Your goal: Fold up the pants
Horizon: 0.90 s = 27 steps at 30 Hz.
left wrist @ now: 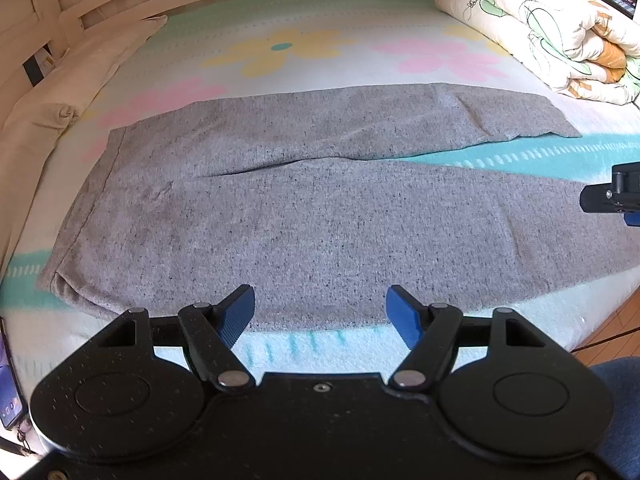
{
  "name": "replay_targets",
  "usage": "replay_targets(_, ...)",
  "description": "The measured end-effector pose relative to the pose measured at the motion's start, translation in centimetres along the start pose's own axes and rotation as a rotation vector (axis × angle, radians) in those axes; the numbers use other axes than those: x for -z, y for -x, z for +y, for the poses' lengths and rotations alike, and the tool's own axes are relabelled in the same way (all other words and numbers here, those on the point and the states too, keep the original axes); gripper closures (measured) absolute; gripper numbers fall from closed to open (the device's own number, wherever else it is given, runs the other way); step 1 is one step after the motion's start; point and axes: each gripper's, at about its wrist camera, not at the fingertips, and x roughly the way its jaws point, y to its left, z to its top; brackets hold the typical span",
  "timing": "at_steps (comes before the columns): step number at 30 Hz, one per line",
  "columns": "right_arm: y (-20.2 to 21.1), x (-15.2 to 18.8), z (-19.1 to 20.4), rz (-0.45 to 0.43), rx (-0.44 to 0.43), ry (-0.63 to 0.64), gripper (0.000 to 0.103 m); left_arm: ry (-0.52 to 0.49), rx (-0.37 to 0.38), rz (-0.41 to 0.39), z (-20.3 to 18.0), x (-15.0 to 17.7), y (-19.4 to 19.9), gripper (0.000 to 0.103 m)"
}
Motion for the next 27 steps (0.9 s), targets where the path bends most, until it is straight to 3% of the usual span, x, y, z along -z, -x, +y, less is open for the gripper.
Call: replay_targets(27, 0.08, 0.06, 0.53, 0.008, 0.001, 0.029, 0.045, 0.002, -0.001, 0.007, -0.04, -0.01, -0.03, 0.03)
